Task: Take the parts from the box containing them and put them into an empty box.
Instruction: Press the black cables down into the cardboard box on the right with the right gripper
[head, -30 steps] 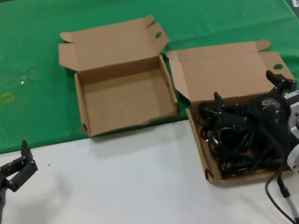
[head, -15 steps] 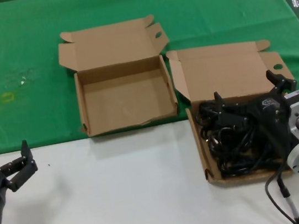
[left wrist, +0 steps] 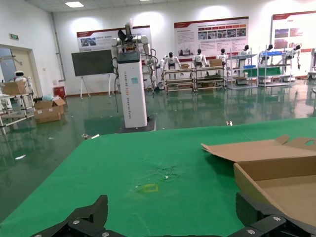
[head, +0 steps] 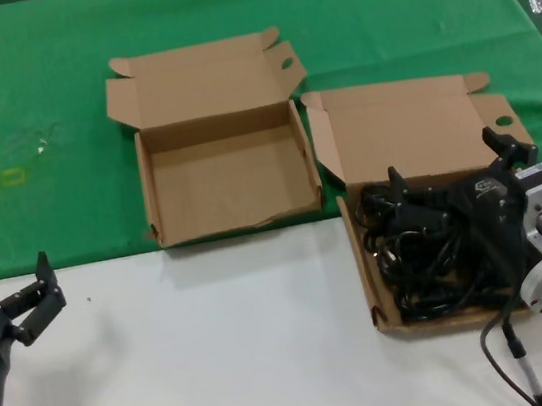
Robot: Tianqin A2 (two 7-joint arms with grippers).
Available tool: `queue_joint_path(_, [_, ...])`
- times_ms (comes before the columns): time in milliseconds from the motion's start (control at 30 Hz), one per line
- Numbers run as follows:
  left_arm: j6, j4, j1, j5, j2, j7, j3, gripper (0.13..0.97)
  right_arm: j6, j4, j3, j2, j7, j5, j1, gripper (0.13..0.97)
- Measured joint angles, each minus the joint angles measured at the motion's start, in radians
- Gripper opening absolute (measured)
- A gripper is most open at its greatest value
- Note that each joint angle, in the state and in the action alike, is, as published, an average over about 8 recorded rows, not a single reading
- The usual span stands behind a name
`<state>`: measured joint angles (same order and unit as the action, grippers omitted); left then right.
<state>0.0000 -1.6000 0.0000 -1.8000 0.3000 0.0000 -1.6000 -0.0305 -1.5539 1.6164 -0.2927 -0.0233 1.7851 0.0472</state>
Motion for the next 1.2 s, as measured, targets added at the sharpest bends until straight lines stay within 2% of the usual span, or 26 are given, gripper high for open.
queue_joint_path(233, [0.000,0.000,0.000,0.000,0.000,0.000,0.000,0.890,0.000,0.000,0.000,0.000,0.000,0.000,0.000,0.966])
queue_joint_path(533, [0.000,0.000,0.000,0.000,0.000,0.000,0.000,0.750,0.000,0.000,0.000,0.000,0.000,0.000,0.000,0.966])
queue_joint_path(800, [0.000,0.000,0.000,0.000,0.000,0.000,0.000,0.538,-0.001,-0.001,0.001,-0.001,-0.002,-0.002,-0.003,0.966])
queue_joint_path(933, [0.000,0.000,0.000,0.000,0.000,0.000,0.000,0.538,-0.001,-0.005,0.004,-0.004,-0.003,-0.003,-0.007,0.966])
queue_joint_path(1200, [0.000,0.000,0.000,0.000,0.000,0.000,0.000,0.338,0.019,-0.027,0.035,-0.046,0.009,0.007,-0.018,0.966])
